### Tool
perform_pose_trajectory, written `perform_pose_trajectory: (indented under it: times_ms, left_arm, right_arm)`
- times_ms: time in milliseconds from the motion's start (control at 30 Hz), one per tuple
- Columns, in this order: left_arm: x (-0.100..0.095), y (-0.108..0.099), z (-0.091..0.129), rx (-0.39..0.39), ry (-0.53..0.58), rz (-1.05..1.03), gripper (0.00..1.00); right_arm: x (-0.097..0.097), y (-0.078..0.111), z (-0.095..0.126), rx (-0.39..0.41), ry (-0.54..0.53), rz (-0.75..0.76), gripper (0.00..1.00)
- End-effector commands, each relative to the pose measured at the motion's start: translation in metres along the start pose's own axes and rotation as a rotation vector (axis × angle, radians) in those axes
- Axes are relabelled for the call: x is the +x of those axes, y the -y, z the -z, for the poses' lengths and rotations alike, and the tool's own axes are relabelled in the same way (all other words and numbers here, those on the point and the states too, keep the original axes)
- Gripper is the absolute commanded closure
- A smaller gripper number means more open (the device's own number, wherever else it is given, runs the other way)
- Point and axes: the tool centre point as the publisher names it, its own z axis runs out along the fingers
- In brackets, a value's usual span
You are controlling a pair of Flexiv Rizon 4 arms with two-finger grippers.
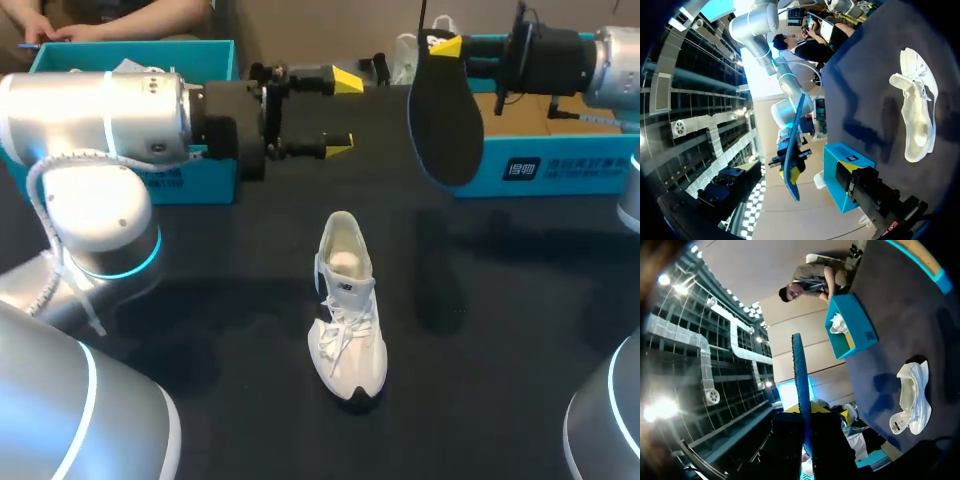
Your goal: Take the shoe out of the shoebox, open the shoe tongue, remove and reinsert the insole, then place the shoe into the shoebox
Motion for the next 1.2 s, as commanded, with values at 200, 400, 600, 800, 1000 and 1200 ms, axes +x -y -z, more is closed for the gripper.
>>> perform_pose_trajectory:
  times_ms: [200,400,600,800,1000,1200]
  left_arm:
    - [-0.002,-0.001,-0.033,0.000,0.067,-0.013,0.01]
    - [-0.001,-0.003,-0.046,0.002,0.076,-0.019,0.13]
    - [-0.001,-0.009,-0.062,-0.013,0.094,-0.022,0.24]
    - [-0.002,-0.010,-0.072,-0.025,0.106,-0.028,0.52]
    - [-0.002,-0.008,-0.075,-0.019,0.111,-0.027,0.80]
    - [0.002,-0.007,-0.071,-0.016,0.106,-0.025,1.00]
  right_arm:
    - [-0.005,-0.010,-0.025,0.046,0.000,-0.043,1.00]
    - [-0.007,-0.009,-0.036,0.050,-0.005,-0.053,1.00]
    - [-0.010,-0.006,-0.044,0.056,-0.008,-0.063,1.00]
    - [-0.012,-0.004,-0.047,0.053,-0.014,-0.068,1.00]
    - [-0.014,-0.003,-0.048,0.045,-0.020,-0.068,1.00]
    - [-0.014,-0.002,-0.048,0.040,-0.022,-0.069,1.00]
